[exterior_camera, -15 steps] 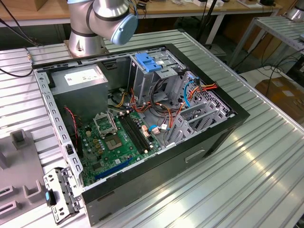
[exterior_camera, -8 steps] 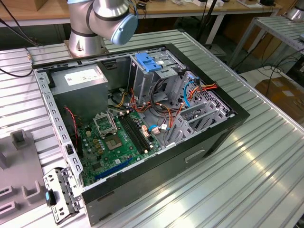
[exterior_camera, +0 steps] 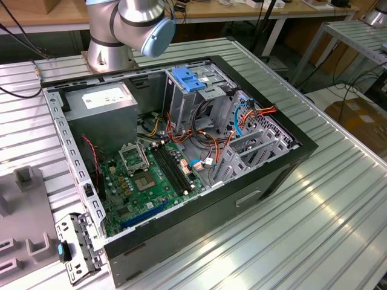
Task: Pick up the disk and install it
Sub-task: 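Pick up the disk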
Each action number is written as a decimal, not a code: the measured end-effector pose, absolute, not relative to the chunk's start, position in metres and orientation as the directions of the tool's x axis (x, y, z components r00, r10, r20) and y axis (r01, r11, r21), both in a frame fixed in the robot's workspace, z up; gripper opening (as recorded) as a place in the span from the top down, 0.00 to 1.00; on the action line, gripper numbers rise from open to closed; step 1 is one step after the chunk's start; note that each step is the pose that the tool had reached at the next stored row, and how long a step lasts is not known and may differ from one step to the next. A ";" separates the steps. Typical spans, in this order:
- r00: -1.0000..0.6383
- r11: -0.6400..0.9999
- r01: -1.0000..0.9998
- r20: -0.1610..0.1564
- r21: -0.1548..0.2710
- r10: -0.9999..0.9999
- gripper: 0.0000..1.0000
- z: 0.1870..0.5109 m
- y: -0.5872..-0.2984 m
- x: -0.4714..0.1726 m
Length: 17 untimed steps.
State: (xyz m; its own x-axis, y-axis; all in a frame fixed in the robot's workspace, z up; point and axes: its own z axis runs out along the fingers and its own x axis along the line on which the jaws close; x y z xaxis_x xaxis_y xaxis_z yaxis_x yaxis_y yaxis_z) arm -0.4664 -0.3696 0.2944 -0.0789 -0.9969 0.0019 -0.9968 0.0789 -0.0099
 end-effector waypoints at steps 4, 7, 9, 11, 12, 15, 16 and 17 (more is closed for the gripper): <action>-0.063 0.063 -0.998 0.002 -0.010 -0.998 0.63 0.294 -0.370 -0.466; -0.056 0.056 -0.998 0.002 -0.010 -0.998 0.63 0.294 -0.370 -0.466; -0.055 0.055 -0.998 0.002 -0.010 -0.998 0.63 0.294 -0.370 -0.466; -0.055 0.055 -0.998 0.002 -0.010 -0.998 0.63 0.294 -0.370 -0.466; -0.055 0.055 -0.998 0.002 -0.010 -0.998 0.63 0.294 -0.370 -0.466; -0.055 0.055 -0.998 0.002 -0.010 -0.998 0.63 0.295 -0.370 -0.466; -0.055 0.055 -0.998 0.002 -0.010 -0.998 0.63 0.296 -0.370 -0.466; -0.055 0.055 -0.998 0.002 -0.010 -0.998 0.63 0.297 -0.370 -0.466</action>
